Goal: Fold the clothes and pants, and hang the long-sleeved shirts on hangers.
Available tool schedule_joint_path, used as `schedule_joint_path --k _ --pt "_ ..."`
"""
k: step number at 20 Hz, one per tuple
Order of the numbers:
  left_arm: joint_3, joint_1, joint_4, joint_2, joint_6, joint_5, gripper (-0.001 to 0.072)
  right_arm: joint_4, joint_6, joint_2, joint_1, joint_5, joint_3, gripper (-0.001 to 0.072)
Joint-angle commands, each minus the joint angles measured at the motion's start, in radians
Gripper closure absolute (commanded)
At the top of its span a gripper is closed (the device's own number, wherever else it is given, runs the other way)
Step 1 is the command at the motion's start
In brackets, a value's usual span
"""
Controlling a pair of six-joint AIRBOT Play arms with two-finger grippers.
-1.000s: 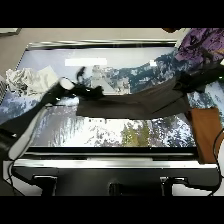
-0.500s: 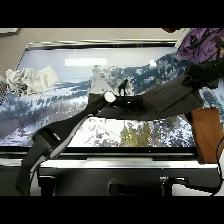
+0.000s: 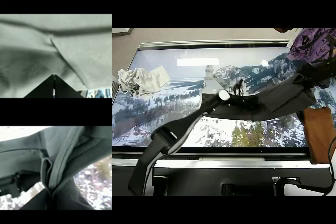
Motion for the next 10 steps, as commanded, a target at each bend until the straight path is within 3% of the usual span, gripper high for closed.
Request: schedule_joint_path --k 1,3,6,10 --pt "0.006 0.114 0.198 0.079 -0.026 -0.172 0.0692 0.043 0.026 0.000 0.032 -0.024 0.001 0.0688" --pt "0.006 0.198 0.394 0.160 -0.111 -0.297 0.0692 0.028 0.059 -0.004 0.100 -0.061 0.001 0.0688" --pt "0.006 0.327 0.646 0.292 -0.135 -0.469 0.0691 -0.007 0.152 -0.026 0.230 -0.123 0.001 0.0688" --pt "0.006 0.490 0.734 0.422 -0.131 -0.586 0.0690 -0.010 0.267 -0.076 0.399 -0.211 0.001 0.0688"
